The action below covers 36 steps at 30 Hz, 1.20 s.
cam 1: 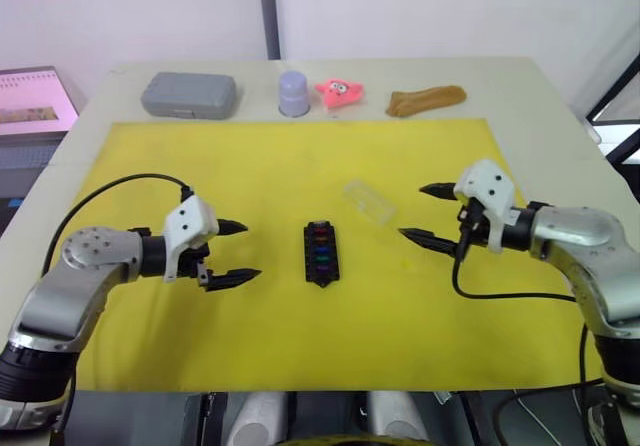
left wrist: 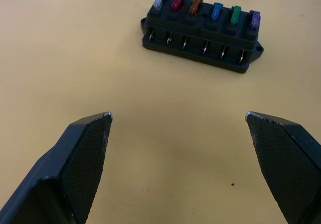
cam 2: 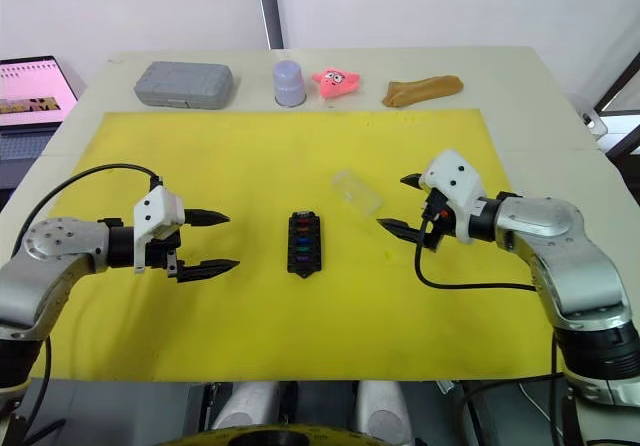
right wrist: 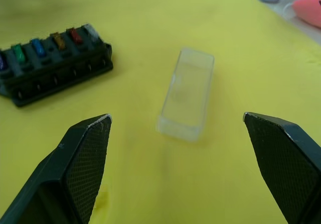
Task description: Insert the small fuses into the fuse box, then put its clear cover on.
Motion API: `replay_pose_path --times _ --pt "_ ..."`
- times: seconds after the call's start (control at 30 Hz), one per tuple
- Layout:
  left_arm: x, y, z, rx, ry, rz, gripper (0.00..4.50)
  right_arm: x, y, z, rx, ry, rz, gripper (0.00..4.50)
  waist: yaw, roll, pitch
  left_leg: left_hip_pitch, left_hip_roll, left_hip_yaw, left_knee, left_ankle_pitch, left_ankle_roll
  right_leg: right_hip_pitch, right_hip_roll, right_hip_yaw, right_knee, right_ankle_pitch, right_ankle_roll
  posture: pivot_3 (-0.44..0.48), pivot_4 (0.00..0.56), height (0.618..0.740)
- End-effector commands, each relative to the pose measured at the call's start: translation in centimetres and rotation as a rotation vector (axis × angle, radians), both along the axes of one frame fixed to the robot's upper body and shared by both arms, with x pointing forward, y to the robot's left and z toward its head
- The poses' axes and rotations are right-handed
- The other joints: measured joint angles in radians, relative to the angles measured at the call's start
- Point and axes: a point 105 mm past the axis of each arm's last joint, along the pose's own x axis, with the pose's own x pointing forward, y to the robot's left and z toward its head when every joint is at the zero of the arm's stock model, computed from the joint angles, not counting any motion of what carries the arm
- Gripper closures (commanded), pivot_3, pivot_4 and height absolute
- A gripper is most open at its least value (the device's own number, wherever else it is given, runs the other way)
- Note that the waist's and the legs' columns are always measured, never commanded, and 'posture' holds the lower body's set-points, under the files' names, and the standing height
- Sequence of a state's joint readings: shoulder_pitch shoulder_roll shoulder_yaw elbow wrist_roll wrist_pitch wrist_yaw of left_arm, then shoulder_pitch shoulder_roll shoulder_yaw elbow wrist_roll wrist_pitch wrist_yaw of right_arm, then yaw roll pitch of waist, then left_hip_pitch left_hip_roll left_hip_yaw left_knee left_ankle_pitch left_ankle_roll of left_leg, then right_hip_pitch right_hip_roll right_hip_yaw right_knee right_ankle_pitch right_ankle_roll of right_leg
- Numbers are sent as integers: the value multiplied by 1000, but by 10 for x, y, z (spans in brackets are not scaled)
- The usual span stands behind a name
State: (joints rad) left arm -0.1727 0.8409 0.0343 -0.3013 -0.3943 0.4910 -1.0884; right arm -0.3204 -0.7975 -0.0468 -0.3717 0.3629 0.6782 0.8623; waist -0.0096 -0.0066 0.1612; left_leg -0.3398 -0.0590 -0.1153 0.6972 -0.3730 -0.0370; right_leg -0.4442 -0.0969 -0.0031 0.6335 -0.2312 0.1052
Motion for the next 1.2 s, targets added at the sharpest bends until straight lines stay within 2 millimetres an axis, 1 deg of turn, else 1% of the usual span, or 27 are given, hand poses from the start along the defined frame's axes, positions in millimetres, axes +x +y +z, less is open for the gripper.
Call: replay_pose_path --times 0.03,0.13,0.27,0.37,0.47,0.57,0.73,0.9,1.03,1.1,1.13,1.2 --pt "-5 -6 7 -13 -22 -10 0 1 7 4 -12 -18 -28 61 0 0 0 0 0 0 0 0 0 0 0 0 0 0 0 0 150 740" --pt "-9 -14 6 -18 -18 -37 0 4 15 0 29 53 -72 61 0 0 0 0 0 0 0 0 0 0 0 0 -1 1 0 0 150 740" --pt "-5 -20 14 -16 -50 -61 0 12 26 3 57 142 -105 61 -1 0 0 0 0 0 0 0 0 0 0 0 -1 1 0 0 150 740" --pt "0 -23 19 -11 -69 -79 0 29 26 -1 32 209 -194 61 -2 0 0 0 0 0 0 0 0 0 0 0 -1 1 0 0 150 740" --pt "3 -34 27 -38 -88 -106 0 43 38 2 27 279 -192 61 -3 0 0 0 0 0 0 0 0 0 0 0 -1 1 0 0 150 740" --pt "4 -40 26 -47 -95 -112 0 65 47 1 -12 309 -231 61 -8 1 0 0 0 0 0 0 0 -1 0 0 -2 1 0 0 150 740" --pt "3 -44 23 -58 -94 -112 0 83 56 -10 -55 332 -256 61 -5 1 0 -2 0 0 -1 0 0 -2 0 0 -2 1 0 0 150 740" --pt "4 -42 20 -52 -103 -94 0 87 62 -26 -114 368 -250 61 -7 1 0 -2 -1 0 0 0 0 -2 0 0 -2 2 0 0 150 740" --pt "2 -40 19 -54 -105 -82 0 86 63 -29 -129 372 -240 61 -8 1 0 -1 0 0 0 0 0 -2 0 0 -2 2 0 0 150 740" --pt "0 -39 17 -51 -102 -73 0 84 62 -29 -133 371 -234 577 -8 1 0 -1 0 0 -1 0 0 -2 0 0 -2 2 0 0 150 740" --pt "-1 -39 15 -50 -98 -68 0 83 62 -29 -137 368 -230 934 -8 1 0 -1 0 0 -1 0 0 -2 0 0 -2 2 0 0 150 740" --pt "-4 -38 13 -53 -85 -61 0 80 62 -28 -149 360 -219 1953 -8 1 0 -1 0 0 -1 0 0 -2 0 0 -2 1 0 0 150 740"
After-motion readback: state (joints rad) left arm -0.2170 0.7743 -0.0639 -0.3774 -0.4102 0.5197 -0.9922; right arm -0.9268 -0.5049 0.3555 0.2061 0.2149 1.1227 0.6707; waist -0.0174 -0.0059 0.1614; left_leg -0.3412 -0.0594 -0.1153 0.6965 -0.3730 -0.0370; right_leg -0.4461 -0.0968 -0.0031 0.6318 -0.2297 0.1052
